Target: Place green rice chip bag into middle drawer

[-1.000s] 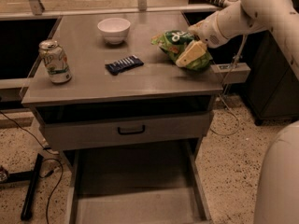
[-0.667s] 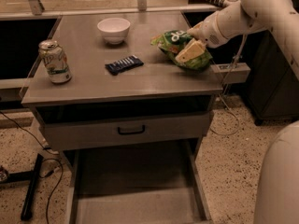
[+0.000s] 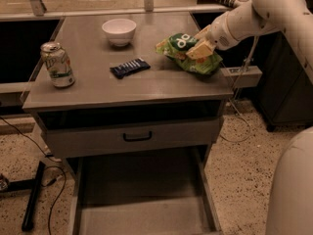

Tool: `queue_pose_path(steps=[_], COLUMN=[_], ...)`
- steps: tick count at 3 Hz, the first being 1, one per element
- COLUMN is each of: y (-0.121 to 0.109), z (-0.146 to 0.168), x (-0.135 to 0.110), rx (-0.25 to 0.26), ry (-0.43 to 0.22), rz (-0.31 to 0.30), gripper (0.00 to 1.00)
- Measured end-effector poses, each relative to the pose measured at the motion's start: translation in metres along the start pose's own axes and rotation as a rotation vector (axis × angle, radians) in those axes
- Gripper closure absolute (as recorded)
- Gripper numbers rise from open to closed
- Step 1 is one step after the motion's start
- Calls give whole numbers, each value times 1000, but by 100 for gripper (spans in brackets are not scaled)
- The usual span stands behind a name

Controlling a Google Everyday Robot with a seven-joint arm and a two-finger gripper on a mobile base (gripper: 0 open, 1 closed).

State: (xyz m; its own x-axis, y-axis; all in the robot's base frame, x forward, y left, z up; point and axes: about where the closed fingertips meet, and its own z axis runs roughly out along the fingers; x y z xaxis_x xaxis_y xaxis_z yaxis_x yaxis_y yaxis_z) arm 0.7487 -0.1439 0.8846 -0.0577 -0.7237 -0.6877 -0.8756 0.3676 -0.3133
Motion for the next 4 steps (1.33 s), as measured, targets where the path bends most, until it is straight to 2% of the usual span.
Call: queue_pose_path(steps=[1, 2, 3, 4], y=[0, 0, 9, 21], z=[0, 1, -2, -19], x=[0, 0, -9, -25], rx=[0, -2, -25, -44], ry=[0, 0, -13, -46], rz=[0, -1, -21, -54], gripper=[100, 100, 100, 100])
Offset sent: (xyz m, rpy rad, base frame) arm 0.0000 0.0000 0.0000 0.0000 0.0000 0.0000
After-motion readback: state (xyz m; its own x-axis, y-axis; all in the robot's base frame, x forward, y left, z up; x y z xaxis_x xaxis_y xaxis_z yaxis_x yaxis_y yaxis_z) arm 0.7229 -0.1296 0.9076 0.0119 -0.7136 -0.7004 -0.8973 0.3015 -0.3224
